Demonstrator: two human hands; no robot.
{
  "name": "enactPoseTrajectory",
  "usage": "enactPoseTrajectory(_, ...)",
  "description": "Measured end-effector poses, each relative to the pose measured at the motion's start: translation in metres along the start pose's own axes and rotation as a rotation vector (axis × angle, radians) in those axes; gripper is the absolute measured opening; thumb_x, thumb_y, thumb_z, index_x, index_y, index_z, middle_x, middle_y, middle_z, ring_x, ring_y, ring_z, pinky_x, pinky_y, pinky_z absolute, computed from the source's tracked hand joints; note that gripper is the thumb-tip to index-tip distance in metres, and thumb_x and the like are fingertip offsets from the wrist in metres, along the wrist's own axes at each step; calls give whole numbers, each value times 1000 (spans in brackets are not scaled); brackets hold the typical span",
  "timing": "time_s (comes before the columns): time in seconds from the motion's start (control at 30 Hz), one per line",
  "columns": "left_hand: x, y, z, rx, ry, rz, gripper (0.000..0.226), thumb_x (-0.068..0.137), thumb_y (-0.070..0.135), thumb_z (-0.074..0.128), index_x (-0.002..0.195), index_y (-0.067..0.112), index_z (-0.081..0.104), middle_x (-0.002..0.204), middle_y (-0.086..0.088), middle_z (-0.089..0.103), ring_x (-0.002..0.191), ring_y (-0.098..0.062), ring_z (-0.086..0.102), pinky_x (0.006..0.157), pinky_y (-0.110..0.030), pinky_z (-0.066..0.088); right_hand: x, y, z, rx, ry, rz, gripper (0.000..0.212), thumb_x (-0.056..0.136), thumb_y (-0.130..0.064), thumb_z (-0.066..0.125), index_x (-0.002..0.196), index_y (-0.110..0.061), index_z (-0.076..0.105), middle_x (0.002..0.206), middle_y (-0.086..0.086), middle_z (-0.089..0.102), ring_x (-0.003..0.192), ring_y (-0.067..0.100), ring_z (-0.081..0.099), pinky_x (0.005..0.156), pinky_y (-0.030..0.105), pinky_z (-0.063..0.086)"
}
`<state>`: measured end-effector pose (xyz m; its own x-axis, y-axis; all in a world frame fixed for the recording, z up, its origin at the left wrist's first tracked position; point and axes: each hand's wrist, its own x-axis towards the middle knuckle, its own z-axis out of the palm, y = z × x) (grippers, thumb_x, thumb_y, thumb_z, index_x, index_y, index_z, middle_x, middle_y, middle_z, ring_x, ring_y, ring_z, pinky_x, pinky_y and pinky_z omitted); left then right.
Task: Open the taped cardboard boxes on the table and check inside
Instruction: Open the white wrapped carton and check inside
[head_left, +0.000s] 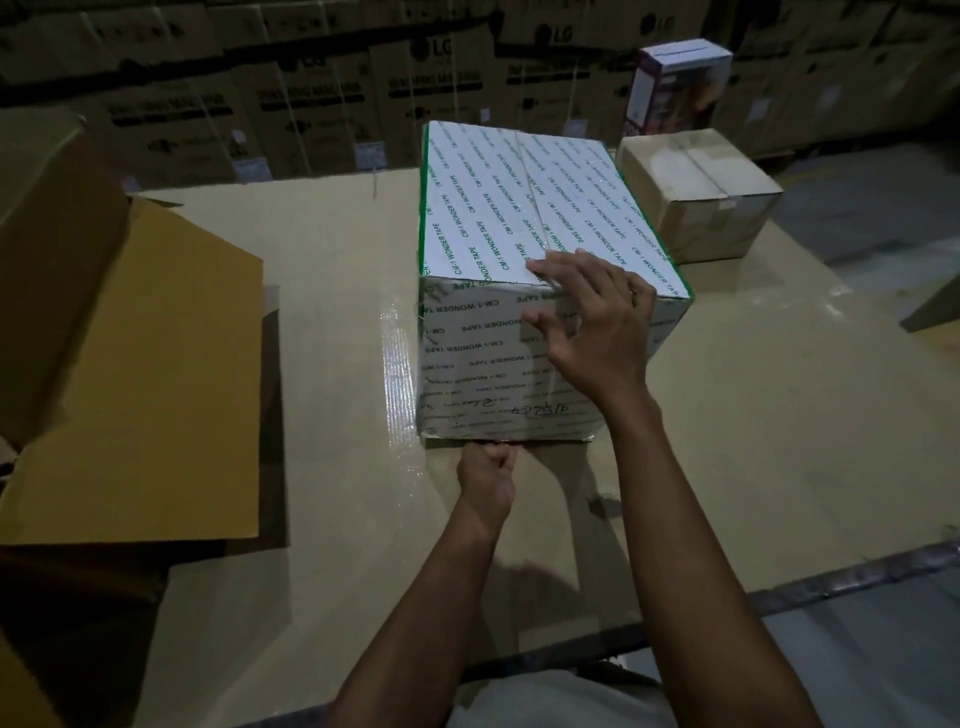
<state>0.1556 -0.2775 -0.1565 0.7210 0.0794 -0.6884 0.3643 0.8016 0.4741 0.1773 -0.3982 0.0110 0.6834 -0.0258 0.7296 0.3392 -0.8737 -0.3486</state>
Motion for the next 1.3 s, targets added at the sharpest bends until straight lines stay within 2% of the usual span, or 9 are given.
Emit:
enactPoseTrajectory(0.17, 0, -4, 13, 3, 7, -19, 43, 87, -16, 37, 112, 6, 64, 98, -7, 62, 93, -21, 57, 94, -32, 48, 2, 16, -5, 15, 35, 16, 44, 89, -42, 75, 132, -37, 65, 140, -18, 61, 138, 10, 50, 109, 43, 29)
enactPoseTrajectory(0.43, -30, 21, 66, -17, 20, 159, 13, 92, 14, 58, 82, 20, 62, 63, 0, 51, 56, -14, 44, 51, -21, 40, 12, 91, -39, 257, 274, 185, 42, 94, -38, 74, 131, -20, 69, 131, -5, 67, 122, 16, 62, 102, 50, 50)
enactPoseTrajectory(0.63, -56, 38, 103, 232, -27, 642, 49, 84, -7, 45, 115, 17, 75, 106, -3, 74, 88, -18, 68, 71, -29, 58, -20, 127, -45, 635, 376, 630, 54, 92, -39, 75, 139, -18, 61, 138, 1, 63, 129, 14, 59, 108, 39, 51)
enactPoseTrajectory(0.73, -68, 36, 111, 463, 58, 868, 49, 85, 10, 49, 126, 29, 69, 116, 4, 68, 102, -15, 66, 81, -31, 57, -35, 129, -41, 745, 347, 755, 58, 89, -42, 76, 140, -24, 57, 136, -4, 62, 122, 4, 61, 95, 25, 55)
enactPoseTrajectory(0.87, -62, 32, 101, 647, 72, 862, 57, 79, 6, 62, 133, 24, 62, 121, 2, 59, 105, -13, 60, 93, -31, 52, -62, 132, -27, 765, 260, 838, 78, 75, -57, 77, 139, -23, 50, 126, -14, 60, 106, -11, 61, 85, 17, 53)
enactPoseTrajectory(0.97, -41, 26, 77, 682, 77, 740, 63, 62, 23, 67, 125, 27, 63, 121, -2, 64, 106, -20, 65, 96, -47, 56, -70, 141, -23, 754, 167, 845, 90, 67, -62, 81, 139, -21, 47, 132, -5, 58, 120, 8, 60, 94, 26, 54)
enactPoseTrajectory(1.1, -45, 23, 65, 727, -18, 705, 67, 70, 16, 72, 136, 26, 59, 128, 1, 64, 113, -16, 63, 94, -40, 57, -53, 125, -32, 416, 290, 674, 105, 73, -66, 80, 153, -21, 29, 159, 9, 32, 147, 25, 36, 118, 57, 35)
enactPoseTrajectory(1.2, -40, 26, 61, 635, -31, 721, 62, 78, 0, 67, 137, 18, 61, 126, -1, 68, 111, -18, 64, 91, -38, 57, -24, 74, -40, 129, 408, 226, 87, 81, -59, 80, 147, -18, 40, 156, 21, 38, 147, 36, 34, 119, 51, 28)
enactPoseTrajectory(1.3, -43, 22, 60, 436, -45, 666, 41, 90, 0, 60, 129, 9, 66, 122, -4, 71, 106, -18, 66, 85, -29, 56, -4, 12, -20, 37, 249, -95, 58, 84, -57, 76, 130, -24, 65, 151, 12, 51, 147, 32, 40, 117, 53, 29)
